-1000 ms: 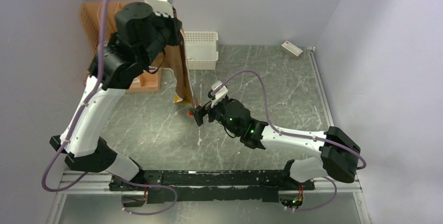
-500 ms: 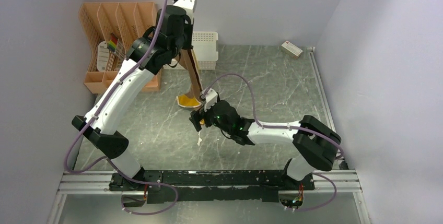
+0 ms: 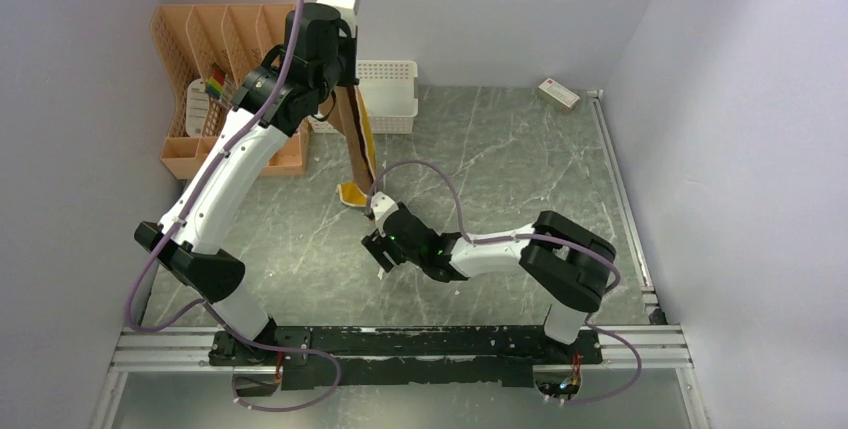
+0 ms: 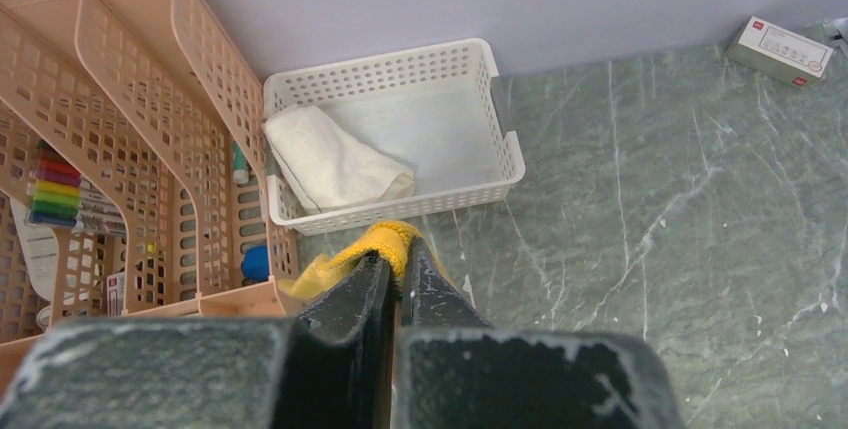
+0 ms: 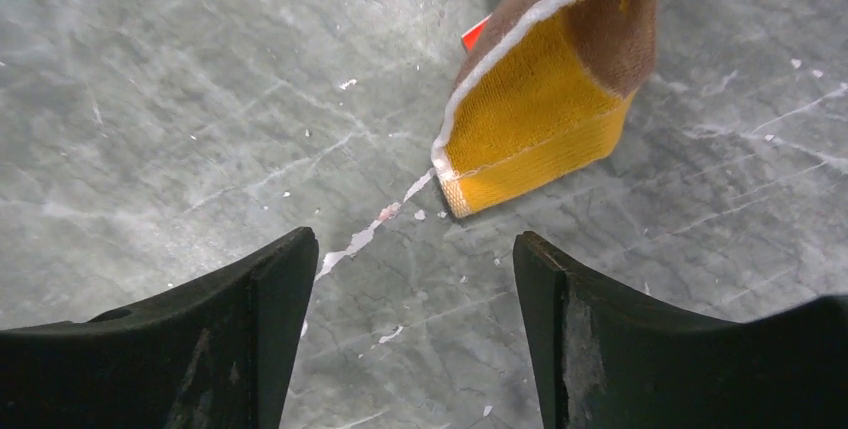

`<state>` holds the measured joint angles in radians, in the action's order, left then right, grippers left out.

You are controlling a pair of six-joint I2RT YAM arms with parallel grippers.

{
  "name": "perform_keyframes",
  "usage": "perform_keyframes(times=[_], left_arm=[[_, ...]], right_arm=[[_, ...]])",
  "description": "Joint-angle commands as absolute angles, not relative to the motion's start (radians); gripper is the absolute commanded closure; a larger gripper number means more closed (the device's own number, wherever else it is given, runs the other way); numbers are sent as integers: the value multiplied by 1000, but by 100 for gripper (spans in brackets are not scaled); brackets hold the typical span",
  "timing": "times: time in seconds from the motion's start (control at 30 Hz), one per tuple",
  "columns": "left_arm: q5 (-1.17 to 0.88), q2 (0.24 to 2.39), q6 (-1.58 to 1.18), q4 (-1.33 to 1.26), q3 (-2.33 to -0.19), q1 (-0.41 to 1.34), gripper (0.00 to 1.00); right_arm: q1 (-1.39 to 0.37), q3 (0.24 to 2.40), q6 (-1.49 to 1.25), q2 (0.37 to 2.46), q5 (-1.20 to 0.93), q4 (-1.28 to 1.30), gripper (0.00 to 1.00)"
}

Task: Roll the towels
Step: Pick up the towel at the center of the board, then flatten out the towel at the center of the board.

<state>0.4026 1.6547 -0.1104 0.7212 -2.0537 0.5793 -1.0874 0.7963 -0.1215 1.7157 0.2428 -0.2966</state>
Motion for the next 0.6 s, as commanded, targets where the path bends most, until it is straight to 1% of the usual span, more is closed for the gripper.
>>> perform_keyframes(times=[0.0,0.07,0.3,0.37,0.43,0.5,0.57], left_arm=[[367,1623,-106,676,-2038,556,93],[357,1620,-108,676,-2035,549,93],[339,1615,-111,676,-2032,533,93],[335,1616,-110,678,-2035,527,93],[332,1616,-110,679,-2038,525,93],[331,1616,-109,681,-2040,521,93],[330,1613,-108,681,-2037,515,93]], right_arm=[[-1092,839,-93,1763,254,-260,30],[-1092,853,-78,1787,259,-255,34],[-1093,913,-51,1864,270,-232,36],[-1093,933,-49,1889,279,-220,38],[-1088,946,-51,1910,276,-212,42],[-1076,946,-70,1920,256,-211,49],[-1061,937,-90,1925,246,-215,52]])
